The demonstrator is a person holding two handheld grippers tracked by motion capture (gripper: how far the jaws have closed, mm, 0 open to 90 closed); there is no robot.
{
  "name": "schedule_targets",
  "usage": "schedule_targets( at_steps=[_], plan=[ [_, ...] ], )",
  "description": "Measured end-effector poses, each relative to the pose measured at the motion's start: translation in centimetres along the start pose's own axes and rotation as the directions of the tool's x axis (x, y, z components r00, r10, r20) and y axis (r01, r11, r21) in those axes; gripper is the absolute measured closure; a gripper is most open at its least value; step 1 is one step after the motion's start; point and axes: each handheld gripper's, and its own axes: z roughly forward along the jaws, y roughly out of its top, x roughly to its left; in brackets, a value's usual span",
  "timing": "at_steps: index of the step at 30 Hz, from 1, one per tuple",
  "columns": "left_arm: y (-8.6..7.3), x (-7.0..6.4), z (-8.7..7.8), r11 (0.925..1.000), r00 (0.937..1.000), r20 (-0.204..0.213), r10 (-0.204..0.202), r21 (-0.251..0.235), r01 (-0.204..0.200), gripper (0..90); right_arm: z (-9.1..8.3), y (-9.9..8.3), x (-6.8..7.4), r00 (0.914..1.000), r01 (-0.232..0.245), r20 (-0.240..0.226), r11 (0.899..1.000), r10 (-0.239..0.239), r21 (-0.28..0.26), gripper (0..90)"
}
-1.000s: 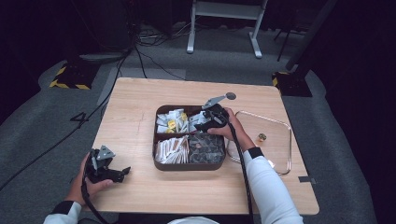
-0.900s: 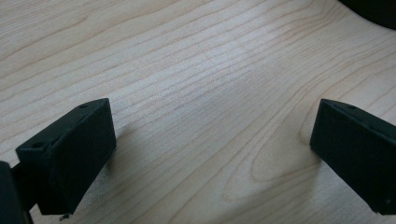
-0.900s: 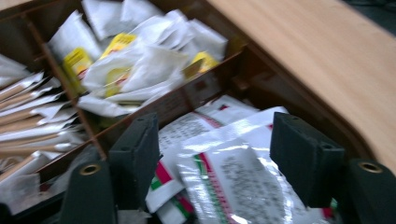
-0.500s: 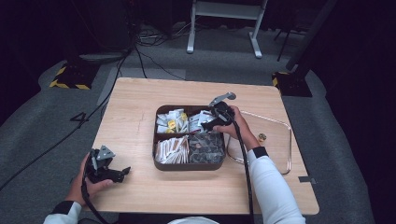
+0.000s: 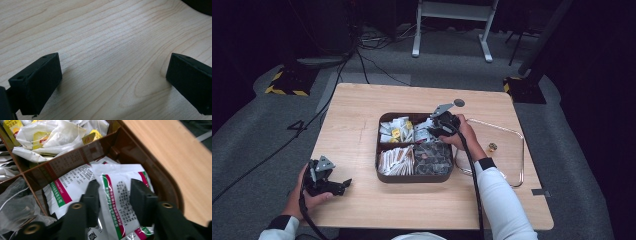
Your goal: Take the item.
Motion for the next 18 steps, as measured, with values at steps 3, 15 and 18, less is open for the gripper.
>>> schedule_targets(
  at_steps=[3, 15, 18],
  plan=[
    [0.0, 0.0, 0.0, 1.0, 1.0, 0.0, 0.0, 0.0, 0.0, 0.5, -0.41, 0.26, 0.14, 0.9986, 0.016, 0.05, 0.999, -0.015, -0.028, 70.2],
    [0.0, 0.0, 0.0, 1.0, 1.0, 0.0, 0.0, 0.0, 0.0, 0.5, -0.32, -0.28, -0.55, 0.9856, 0.039, 0.164, 0.999, -0.041, 0.014, 84.4],
    [0.01, 0.01, -0.02, 1.0, 1.0, 0.002, 0.0, 0.003, 0.0, 0.4, -0.81, -0.18, -0.54, 0.9837, 0.048, 0.174, 0.999, -0.046, -0.007, 87.0]
  ],
)
